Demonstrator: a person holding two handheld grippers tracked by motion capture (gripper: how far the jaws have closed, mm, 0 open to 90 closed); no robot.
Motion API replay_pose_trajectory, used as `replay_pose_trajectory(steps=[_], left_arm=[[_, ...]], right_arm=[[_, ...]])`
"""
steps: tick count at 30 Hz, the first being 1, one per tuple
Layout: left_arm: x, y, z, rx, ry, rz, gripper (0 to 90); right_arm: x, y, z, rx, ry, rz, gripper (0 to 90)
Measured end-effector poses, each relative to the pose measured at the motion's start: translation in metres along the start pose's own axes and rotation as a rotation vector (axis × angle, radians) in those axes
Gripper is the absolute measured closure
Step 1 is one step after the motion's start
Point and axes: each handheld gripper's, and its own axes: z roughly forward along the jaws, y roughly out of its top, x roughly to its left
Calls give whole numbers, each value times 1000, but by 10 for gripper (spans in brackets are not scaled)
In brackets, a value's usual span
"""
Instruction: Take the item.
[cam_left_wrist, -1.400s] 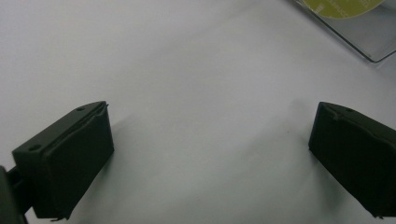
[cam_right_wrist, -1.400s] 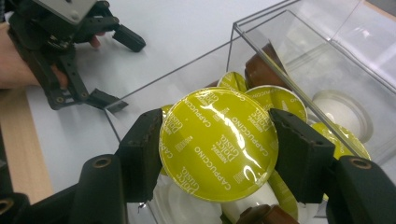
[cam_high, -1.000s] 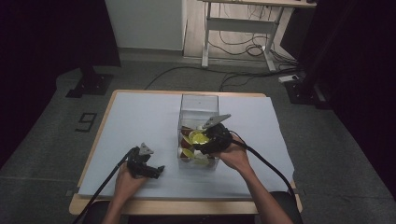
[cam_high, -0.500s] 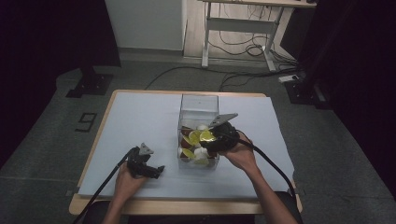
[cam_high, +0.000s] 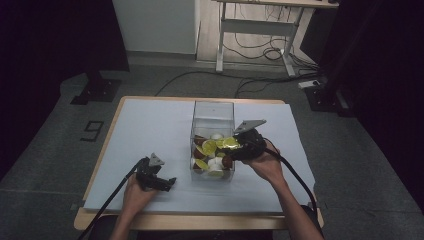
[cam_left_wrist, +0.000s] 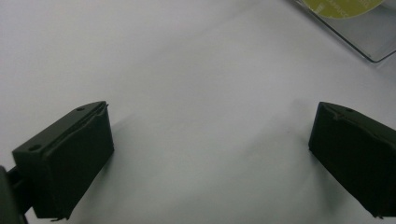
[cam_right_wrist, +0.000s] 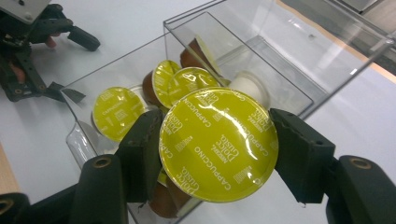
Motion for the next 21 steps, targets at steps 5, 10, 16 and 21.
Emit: replay_pose_trajectory(steps=[5, 10, 16, 21], left_arm=[[0, 0, 0, 0, 1, 2, 0], [0, 0, 0, 0, 0, 1, 0], [0, 0, 0, 0, 0, 1, 0], [0, 0, 0, 1, 0, 1, 0]], right_arm=[[-6, -6, -7, 4, -26, 8, 377], [-11, -9, -13, -2, -47, 19, 377], [-20, -20, -21, 0, -80, 35, 377], [-27, -27, -27, -5, -100, 54, 377]])
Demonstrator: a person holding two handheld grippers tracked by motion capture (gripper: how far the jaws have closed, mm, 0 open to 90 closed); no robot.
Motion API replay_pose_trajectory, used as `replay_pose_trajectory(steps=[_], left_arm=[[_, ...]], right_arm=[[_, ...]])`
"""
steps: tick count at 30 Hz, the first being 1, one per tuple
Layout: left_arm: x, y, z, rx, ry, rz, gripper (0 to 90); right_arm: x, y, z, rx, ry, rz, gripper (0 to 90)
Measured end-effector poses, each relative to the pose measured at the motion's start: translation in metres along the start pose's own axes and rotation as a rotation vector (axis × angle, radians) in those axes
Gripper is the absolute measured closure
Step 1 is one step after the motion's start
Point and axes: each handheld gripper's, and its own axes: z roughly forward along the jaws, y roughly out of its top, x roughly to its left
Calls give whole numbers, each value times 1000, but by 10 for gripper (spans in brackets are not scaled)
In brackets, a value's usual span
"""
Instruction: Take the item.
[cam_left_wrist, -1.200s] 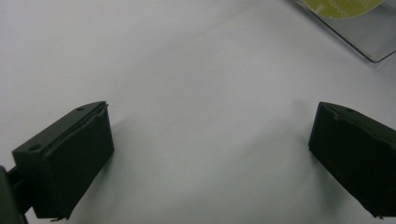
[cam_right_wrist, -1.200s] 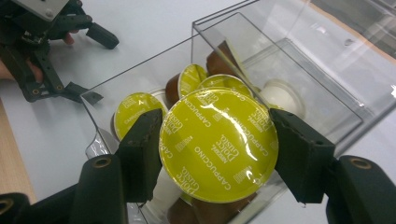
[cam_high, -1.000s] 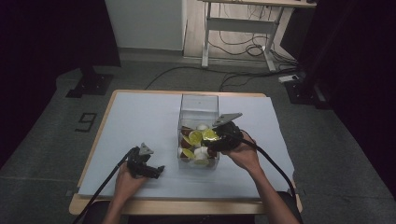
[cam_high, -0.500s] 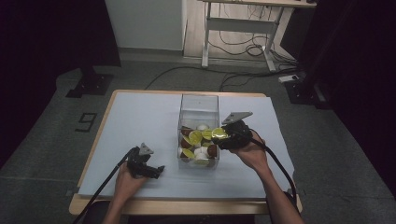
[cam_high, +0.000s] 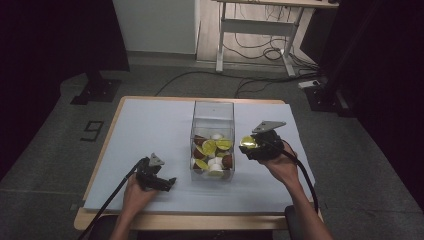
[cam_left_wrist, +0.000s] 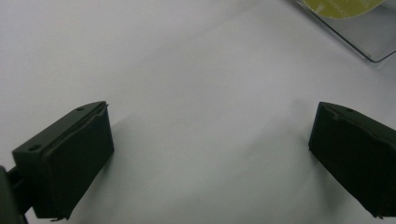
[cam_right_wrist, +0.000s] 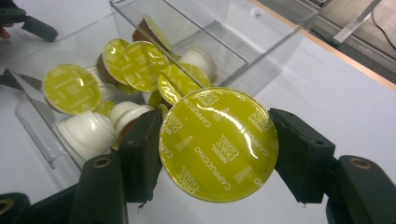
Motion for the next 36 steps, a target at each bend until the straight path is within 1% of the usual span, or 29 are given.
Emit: replay_pose_trajectory(steps=[2, 5, 7, 9, 11, 13, 17, 19, 22, 23, 25, 27, 31, 36], left_arm=[[0, 0, 0, 0, 0, 0, 0], [0, 0, 0, 1, 0, 0, 0], [0, 0, 0, 0, 0, 0, 0], [0, 0, 0, 0, 0, 0, 0], [0, 0, 0, -1, 0, 0, 0], [0, 0, 0, -1, 0, 0, 0], [0, 0, 0, 0, 0, 0, 0], [0, 0, 0, 0, 1, 0, 0], [0, 0, 0, -1, 0, 0, 0], [0, 0, 0, 0, -1, 0, 0], [0, 0, 0, 1, -1, 0, 0], [0, 0, 0, 1, -1, 0, 0], [0, 0, 0, 0, 0, -1, 0], [0, 0, 0, 0, 0, -1, 0]], right_arm=[[-2, -2, -1, -1, -5, 2, 377], [-6, -9, -3, 5, -21, 8, 377], [-9, -17, -4, 10, -32, 24, 377], [-10, -19, -4, 12, -34, 24, 378], [-13, -26, -4, 17, -45, 37, 377], [-14, -27, -4, 17, -47, 36, 377], [-18, -37, -3, 20, -66, 50, 377], [-19, -39, -3, 21, -68, 52, 377], [-21, -46, -1, 29, -79, 57, 377], [-23, -51, 0, 31, -80, 66, 377], [-24, -52, 1, 31, -81, 71, 377], [-26, -58, 2, 33, -87, 86, 377], [-28, -62, 5, 35, -93, 89, 377], [-28, -72, 14, 55, -104, 104, 377]])
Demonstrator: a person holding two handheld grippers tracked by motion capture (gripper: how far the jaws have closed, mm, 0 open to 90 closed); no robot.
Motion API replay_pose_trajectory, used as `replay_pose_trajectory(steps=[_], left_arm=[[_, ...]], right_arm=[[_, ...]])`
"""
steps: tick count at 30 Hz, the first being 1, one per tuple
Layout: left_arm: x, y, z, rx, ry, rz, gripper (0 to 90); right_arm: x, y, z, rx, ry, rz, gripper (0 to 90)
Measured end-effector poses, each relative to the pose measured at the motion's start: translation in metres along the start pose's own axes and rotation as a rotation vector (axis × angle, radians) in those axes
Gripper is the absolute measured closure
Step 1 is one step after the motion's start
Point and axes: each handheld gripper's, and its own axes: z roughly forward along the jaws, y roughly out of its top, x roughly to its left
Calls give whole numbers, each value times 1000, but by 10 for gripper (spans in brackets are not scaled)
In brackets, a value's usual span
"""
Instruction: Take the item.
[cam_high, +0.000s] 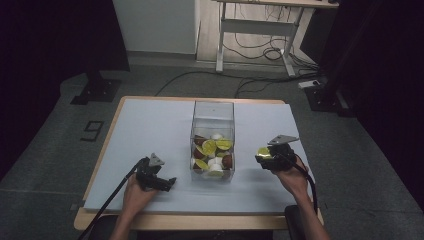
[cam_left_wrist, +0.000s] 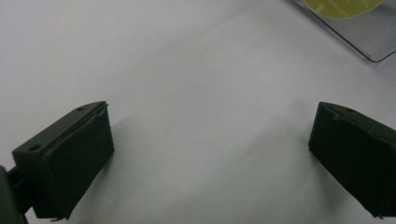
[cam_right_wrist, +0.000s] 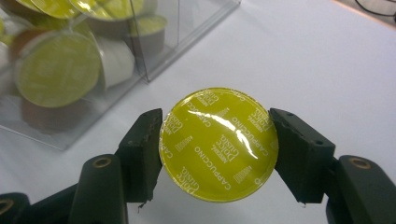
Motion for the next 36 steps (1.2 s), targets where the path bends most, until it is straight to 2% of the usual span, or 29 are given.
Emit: replay_pose_trajectory(steps=[15, 22, 36], left_arm=[[0, 0, 0, 0, 0, 0, 0], [0, 0, 0, -1, -1, 0, 0], [0, 0, 0, 0, 0, 0, 0]], right_arm=[[-1, -20, 20, 22, -14, 9, 377], [-2, -27, 27, 33, 13, 23, 377], [-5, -35, 40, 84, 29, 28, 376]])
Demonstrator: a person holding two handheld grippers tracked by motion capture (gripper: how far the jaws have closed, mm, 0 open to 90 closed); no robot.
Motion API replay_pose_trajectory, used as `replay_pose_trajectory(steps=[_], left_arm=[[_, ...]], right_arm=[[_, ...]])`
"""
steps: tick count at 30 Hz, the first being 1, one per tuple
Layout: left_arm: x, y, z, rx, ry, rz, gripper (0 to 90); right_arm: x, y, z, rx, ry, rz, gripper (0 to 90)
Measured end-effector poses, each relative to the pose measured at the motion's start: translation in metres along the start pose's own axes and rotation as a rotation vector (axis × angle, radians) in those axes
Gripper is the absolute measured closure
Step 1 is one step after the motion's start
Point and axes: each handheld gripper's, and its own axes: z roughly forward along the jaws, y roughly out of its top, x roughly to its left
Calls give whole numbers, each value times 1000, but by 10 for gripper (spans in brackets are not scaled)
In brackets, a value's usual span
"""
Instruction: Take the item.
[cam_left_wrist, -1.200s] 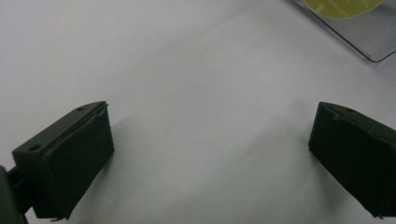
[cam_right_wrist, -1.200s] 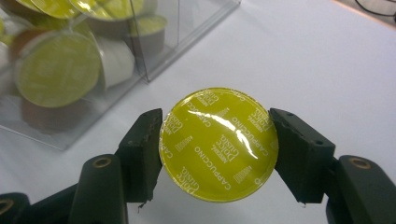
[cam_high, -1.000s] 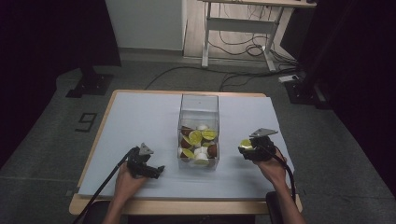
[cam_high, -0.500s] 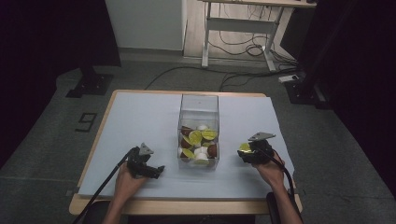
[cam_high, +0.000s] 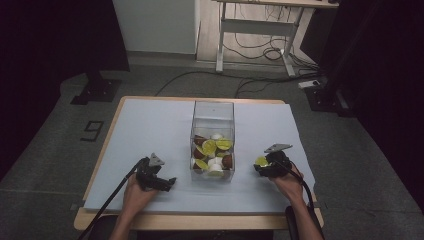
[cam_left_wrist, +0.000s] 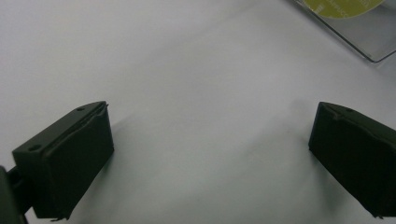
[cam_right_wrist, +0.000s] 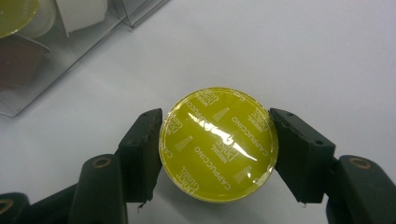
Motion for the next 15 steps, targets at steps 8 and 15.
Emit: replay_pose_trajectory(steps=[8, 15], left_arm=[[0, 0, 0, 0, 0, 0, 0], [0, 0, 0, 0, 0, 0, 0]], right_arm=[[-1, -1, 3, 17, 1, 7, 374], [1, 0, 1, -1, 1, -12, 306]])
